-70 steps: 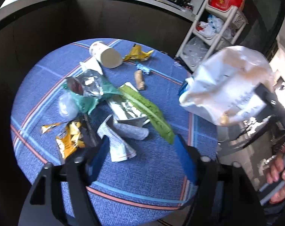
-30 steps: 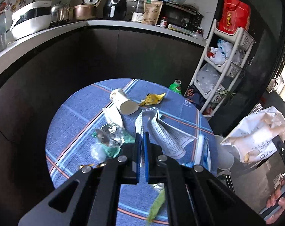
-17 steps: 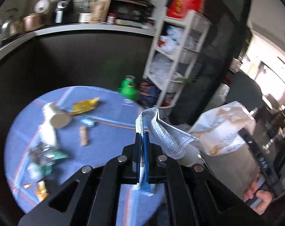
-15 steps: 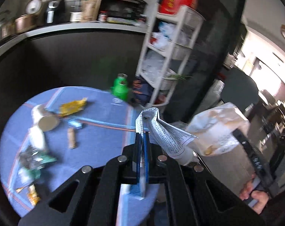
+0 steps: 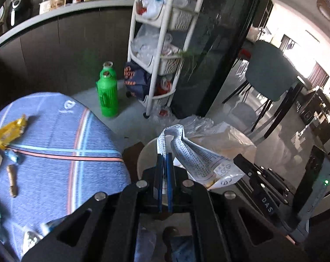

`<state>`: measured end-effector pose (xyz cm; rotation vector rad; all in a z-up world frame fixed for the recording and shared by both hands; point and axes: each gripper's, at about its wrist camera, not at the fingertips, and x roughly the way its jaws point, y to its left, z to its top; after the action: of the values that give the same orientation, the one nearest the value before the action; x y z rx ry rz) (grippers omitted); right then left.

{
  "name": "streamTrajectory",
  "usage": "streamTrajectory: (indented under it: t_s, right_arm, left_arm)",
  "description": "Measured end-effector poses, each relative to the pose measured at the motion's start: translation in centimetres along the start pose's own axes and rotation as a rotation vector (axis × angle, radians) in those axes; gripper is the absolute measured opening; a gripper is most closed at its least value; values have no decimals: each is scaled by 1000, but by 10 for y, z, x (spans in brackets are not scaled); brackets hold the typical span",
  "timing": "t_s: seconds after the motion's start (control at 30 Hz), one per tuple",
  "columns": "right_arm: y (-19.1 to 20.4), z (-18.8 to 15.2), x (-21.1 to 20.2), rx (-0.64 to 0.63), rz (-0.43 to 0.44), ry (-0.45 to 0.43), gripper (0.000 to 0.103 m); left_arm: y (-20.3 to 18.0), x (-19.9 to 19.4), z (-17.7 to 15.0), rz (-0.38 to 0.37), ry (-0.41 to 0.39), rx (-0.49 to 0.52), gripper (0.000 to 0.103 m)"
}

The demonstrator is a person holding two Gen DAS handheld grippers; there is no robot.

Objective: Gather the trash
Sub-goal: 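Carry both held items over the white bin and open both tools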

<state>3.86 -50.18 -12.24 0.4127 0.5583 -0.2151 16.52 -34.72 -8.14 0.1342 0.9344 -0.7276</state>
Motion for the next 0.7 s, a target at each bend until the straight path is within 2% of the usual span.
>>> streamTrajectory:
  t_s: [0.23,0.3,0.33,0.37,0.53,0.63,0.7]
  right_arm:
    - [-16,-9,37,0,15,60,5]
    - [-17,-12,42,-11,10,74,15]
    - [-17,-13,43,-18,2,72,30]
    - [-18,-14,41,-26,-3,65,39]
    - [-21,-20,37,-54,-22,57,40]
    - [-22,-22,38,-59,-25,65,44]
    - [-22,-23,38,-64,-23,73,50]
  left_arm:
    - [-4,46,3,40,61,4,5]
    - [-5,53,4,53,70,9,5]
    - [-6,56,4,56,74,9,5]
    - [-6,59,5,57,77,7,5]
    - [-10,72,5,62,93,11,6]
    - [-14,79,2,73,107,25,11]
    - [-15,79,1,82,101,26,28]
